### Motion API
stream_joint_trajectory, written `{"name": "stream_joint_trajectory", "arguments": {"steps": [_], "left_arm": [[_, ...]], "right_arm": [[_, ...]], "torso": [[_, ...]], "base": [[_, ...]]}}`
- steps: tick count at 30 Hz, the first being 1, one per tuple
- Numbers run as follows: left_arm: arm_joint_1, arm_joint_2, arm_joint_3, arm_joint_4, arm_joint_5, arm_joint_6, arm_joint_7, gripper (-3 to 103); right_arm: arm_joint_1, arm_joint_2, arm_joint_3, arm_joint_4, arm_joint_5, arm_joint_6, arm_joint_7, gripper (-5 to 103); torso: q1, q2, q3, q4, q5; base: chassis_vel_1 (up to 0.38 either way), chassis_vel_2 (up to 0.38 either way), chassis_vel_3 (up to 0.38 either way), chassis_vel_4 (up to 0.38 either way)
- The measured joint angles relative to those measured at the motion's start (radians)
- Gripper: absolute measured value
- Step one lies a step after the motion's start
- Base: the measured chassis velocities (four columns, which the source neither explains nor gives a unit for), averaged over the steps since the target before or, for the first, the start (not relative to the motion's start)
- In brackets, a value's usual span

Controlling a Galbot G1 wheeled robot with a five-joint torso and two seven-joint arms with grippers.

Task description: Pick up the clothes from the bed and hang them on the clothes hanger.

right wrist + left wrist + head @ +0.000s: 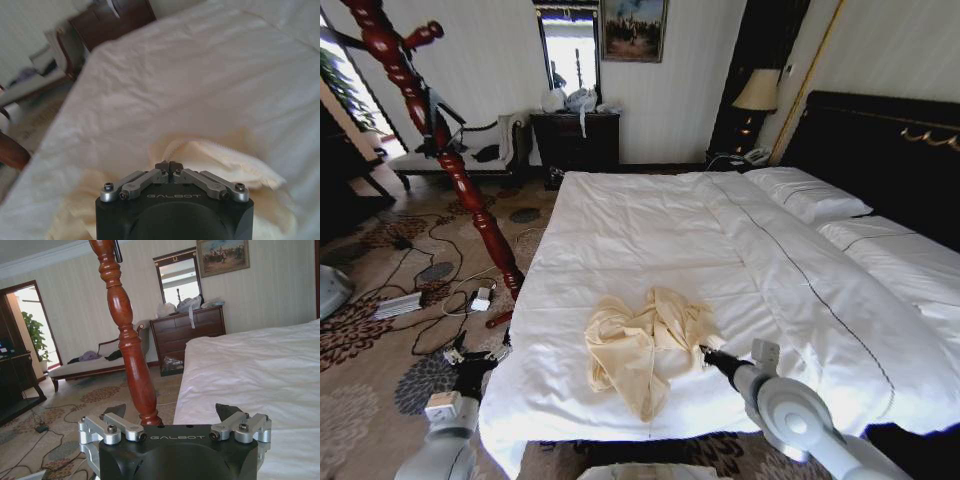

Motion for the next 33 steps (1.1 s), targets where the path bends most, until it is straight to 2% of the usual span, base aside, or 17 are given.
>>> {"name": "stream_joint_trajectory", "arguments": {"steps": [2, 4, 7, 8, 10, 11, 14, 15, 18, 19, 21, 26, 29, 30, 33], "left_arm": [[0.000, 0.000, 0.000, 0.000, 0.000, 0.000, 0.000, 100], [-0.001, 0.000, 0.000, -0.004, 0.000, 0.000, 0.000, 100], [-0.001, -0.001, -0.001, -0.006, 0.000, 0.000, -0.001, 100], [-0.001, -0.002, -0.003, -0.008, -0.001, 0.000, -0.001, 100], [-0.001, -0.002, -0.006, -0.010, -0.004, 0.000, -0.001, 100], [-0.001, -0.002, -0.006, -0.010, -0.004, 0.000, -0.001, 100], [-0.001, -0.003, -0.013, -0.016, -0.012, 0.000, -0.003, 100], [-0.001, -0.003, -0.013, -0.016, -0.012, 0.000, -0.003, 100], [-0.004, -0.007, -0.013, -0.018, -0.012, 0.000, -0.003, 100], [-0.004, -0.007, -0.013, -0.018, -0.012, 0.000, -0.003, 100], [-0.007, -0.012, -0.008, -0.019, -0.010, 0.000, -0.003, 100], [-0.008, -0.017, -0.004, -0.018, -0.003, 0.000, -0.003, 100], [-0.006, -0.017, -0.005, -0.017, -0.001, 0.000, -0.003, 100], [-0.006, -0.017, -0.005, -0.017, -0.001, 0.000, -0.003, 100], [-0.005, -0.020, -0.007, -0.016, -0.001, 0.000, -0.003, 100]], "right_arm": [[0.038, -0.009, 0.007, -0.002, 0.021, 0.007, -0.012, 0], [0.234, -0.051, 0.014, -0.039, 0.132, 0.032, -0.048, 0], [0.354, -0.069, 0.004, -0.075, 0.199, 0.042, -0.054, 0], [0.516, -0.080, -0.023, -0.131, 0.269, 0.050, -0.059, 0], [0.673, -0.080, -0.053, -0.199, 0.315, 0.056, -0.066, 0], [0.673, -0.080, -0.053, -0.199, 0.315, 0.056, -0.066, 0], [0.936, -0.050, -0.113, -0.348, 0.366, 0.060, -0.099, 0], [0.936, -0.050, -0.113, -0.348, 0.366, 0.060, -0.099, 0], [1.150, 0.005, -0.183, -0.454, 0.385, 0.067, -0.106, 0], [1.150, 0.005, -0.183, -0.454, 0.385, 0.067, -0.106, 0], [1.258, 0.055, -0.239, -0.495, 0.389, 0.076, -0.105, 0], [1.320, 0.114, -0.326, -0.461, 0.394, 0.096, -0.089, 0], [1.269, 0.149, -0.473, -0.329, 0.337, 0.122, -0.089, 0], [1.269, 0.149, -0.473, -0.329, 0.337, 0.122, -0.089, 0], [1.167, 0.185, -0.575, -0.233, 0.257, 0.100, -0.084, 0]], "torso": [[0.000, 0.000, 0.000, -0.0001, 0.0000], [0.000, 0.000, 0.000, 0.0003, 0.0001], [0.000, 0.000, 0.000, 0.0005, -0.0002], [0.000, 0.000, 0.000, 0.0001, 0.0000], [0.000, 0.000, 0.000, 0.0004, -0.0002], [0.000, 0.000, 0.000, 0.0004, -0.0002], [0.000, 0.000, 0.000, -0.0003, 0.0003], [0.000, 0.000, 0.000, -0.0003, 0.0003], [0.000, 0.000, 0.000, 0.0000, -0.0004], [0.000, 0.000, 0.000, 0.0000, -0.0004], [0.000, 0.000, 0.000, 0.0002, -0.0004], [0.000, 0.000, 0.000, 0.0000, -0.0005], [0.000, 0.000, 0.000, 0.0002, -0.0006], [0.000, 0.000, 0.000, 0.0002, -0.0006], [0.000, 0.000, 0.000, 0.0002, -0.0004]], "base": [[0.000, 0.000, 0.000, 0.000], [0.000, 0.000, 0.000, 0.000], [0.000, 0.000, 0.000, 0.000], [0.000, 0.000, 0.000, 0.000], [0.000, 0.000, 0.000, 0.000], [0.000, 0.000, 0.000, 0.000], [0.000, 0.000, 0.000, 0.000], [0.000, 0.000, 0.000, 0.000], [0.000, 0.000, 0.000, 0.000], [0.000, 0.000, 0.000, 0.000], [0.000, 0.000, 0.000, 0.000], [0.000, 0.000, 0.000, 0.000], [0.000, 0.000, 0.000, 0.000], [0.000, 0.000, 0.000, 0.000], [0.000, 0.000, 0.000, 0.000]]}}
